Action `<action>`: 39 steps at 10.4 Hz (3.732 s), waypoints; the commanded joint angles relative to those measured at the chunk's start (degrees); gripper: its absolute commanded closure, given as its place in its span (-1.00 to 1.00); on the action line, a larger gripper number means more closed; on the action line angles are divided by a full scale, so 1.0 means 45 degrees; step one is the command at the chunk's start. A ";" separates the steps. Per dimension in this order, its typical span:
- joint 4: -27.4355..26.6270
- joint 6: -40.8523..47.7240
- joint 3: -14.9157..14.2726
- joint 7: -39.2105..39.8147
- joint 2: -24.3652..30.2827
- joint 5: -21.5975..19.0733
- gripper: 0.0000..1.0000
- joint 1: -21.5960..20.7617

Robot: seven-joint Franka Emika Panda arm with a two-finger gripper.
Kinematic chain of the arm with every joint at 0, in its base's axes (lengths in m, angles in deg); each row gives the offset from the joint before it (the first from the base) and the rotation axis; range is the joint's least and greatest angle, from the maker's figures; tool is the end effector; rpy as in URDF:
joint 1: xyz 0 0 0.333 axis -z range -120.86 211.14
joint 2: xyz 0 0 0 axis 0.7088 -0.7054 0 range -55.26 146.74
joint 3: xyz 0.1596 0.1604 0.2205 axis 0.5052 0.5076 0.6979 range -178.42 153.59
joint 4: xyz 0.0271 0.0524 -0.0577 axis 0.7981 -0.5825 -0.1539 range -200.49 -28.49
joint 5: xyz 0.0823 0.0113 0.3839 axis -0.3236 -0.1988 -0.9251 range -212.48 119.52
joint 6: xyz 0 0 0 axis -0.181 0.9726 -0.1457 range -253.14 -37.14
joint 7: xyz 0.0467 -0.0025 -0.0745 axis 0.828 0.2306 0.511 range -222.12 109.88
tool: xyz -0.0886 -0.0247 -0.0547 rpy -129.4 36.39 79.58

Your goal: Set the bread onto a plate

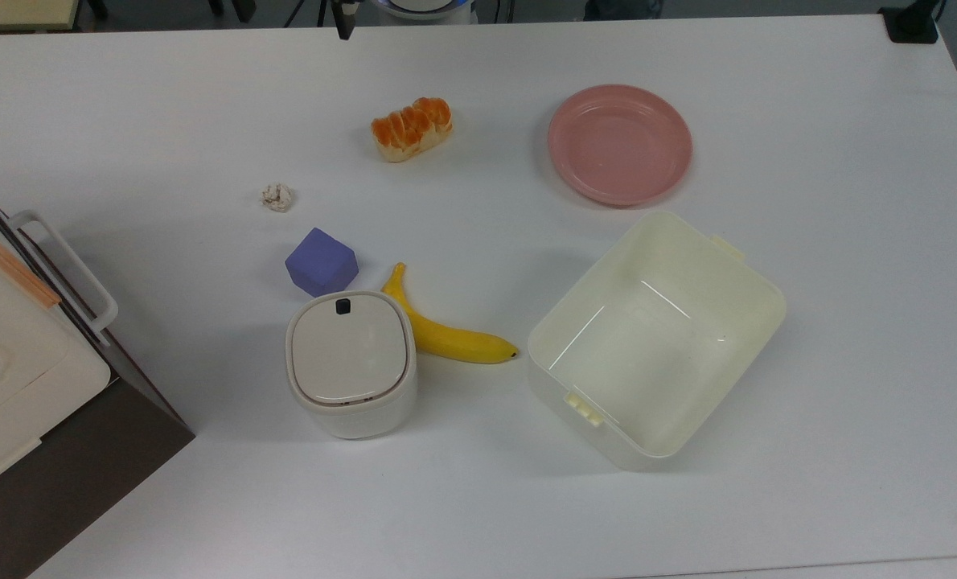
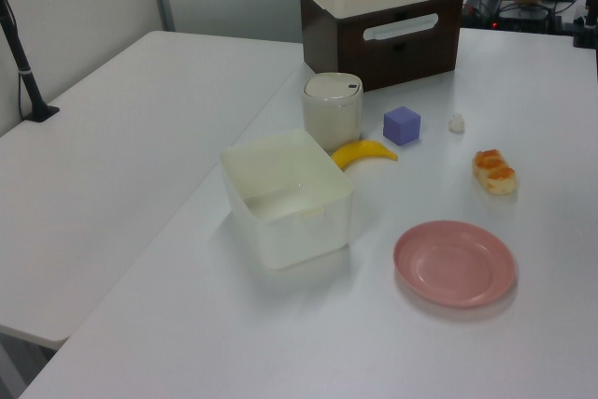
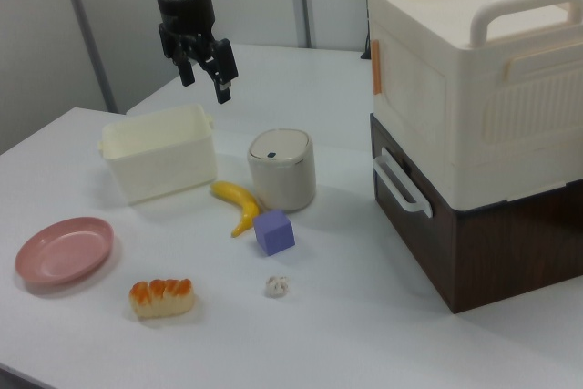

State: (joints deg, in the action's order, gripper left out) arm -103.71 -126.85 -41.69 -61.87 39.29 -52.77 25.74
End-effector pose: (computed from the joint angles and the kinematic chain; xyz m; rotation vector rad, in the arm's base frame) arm 0.5797 -0.0693 0.6547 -3.0609 0.4036 -0.1065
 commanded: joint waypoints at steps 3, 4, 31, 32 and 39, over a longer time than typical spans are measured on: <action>-0.0795 -0.0113 0.0119 0.0126 0.0279 -0.0145 -1.00 -0.0337; -0.0776 0.0140 0.0081 0.0125 0.0319 -0.0068 -1.00 -0.0570; -0.7293 -0.3818 0.0119 -0.4149 0.0943 0.0654 -1.00 -0.0824; -0.7995 -0.4132 0.0119 -0.4500 0.1253 0.1255 -1.00 -0.1213; -1.1965 -0.7882 0.0119 -0.7062 0.1823 0.2687 -1.00 -0.3151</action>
State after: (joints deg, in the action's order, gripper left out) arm -153.31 -159.25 -40.73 -91.81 44.29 -42.27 12.32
